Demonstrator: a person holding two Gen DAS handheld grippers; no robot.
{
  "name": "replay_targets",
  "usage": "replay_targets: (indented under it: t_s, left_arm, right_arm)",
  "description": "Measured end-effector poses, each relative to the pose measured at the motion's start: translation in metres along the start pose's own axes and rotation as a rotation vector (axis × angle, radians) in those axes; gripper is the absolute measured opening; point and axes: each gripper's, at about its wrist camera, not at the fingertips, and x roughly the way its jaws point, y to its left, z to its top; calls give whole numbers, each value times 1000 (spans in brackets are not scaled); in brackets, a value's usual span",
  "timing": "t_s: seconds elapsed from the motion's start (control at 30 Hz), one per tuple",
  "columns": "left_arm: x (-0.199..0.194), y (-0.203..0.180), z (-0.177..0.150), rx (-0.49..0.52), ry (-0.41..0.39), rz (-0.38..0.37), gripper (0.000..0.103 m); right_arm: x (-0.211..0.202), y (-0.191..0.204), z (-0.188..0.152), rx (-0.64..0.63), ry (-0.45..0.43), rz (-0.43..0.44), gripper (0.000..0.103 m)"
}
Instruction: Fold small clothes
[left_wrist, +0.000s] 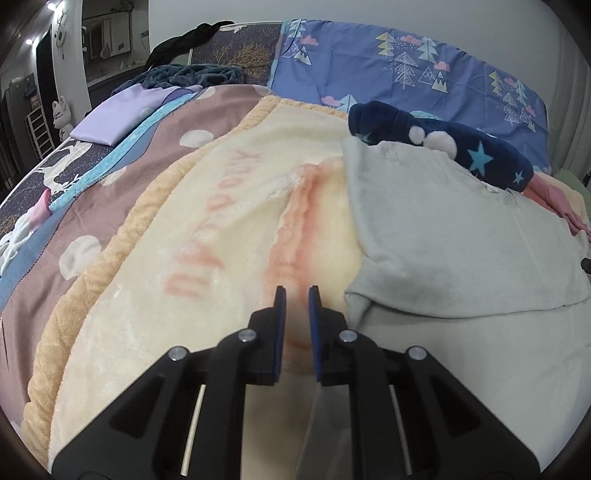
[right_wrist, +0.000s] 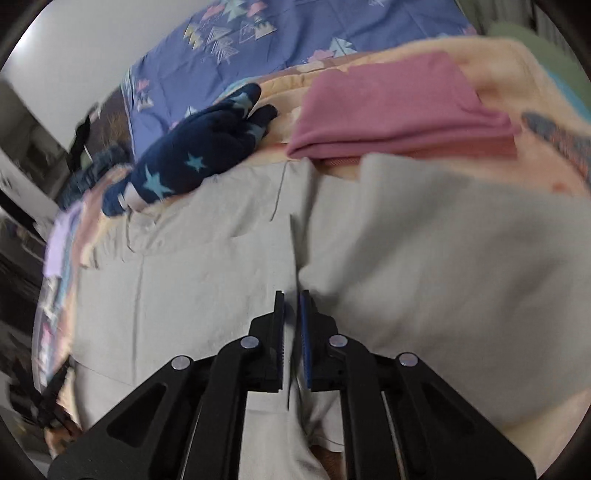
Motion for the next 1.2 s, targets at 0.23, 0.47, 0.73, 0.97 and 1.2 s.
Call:
replay_targets:
  t_s: [0.23,0.47,0.73,0.97,1.2]
  left_arm:
    - [-17,-24,12,11,-55,-128,54]
    - [16,-18,0,-39,32,-154,52]
    - [24,-7,-6,-114,21,-235,50]
    - [27,7,-8,-184,21,-292,30]
    - [25,13,-10,-227,18,-272,13]
  right_arm:
    - [-18,73,3,-198,-56,61,9]
    - [32,241,-3,-516,63,229,45]
    - [125,394,-13,-717,160,175,46]
    - [197,450,-36,-844,234,-66,3]
    - [214,438,-13,-646,186,85,1]
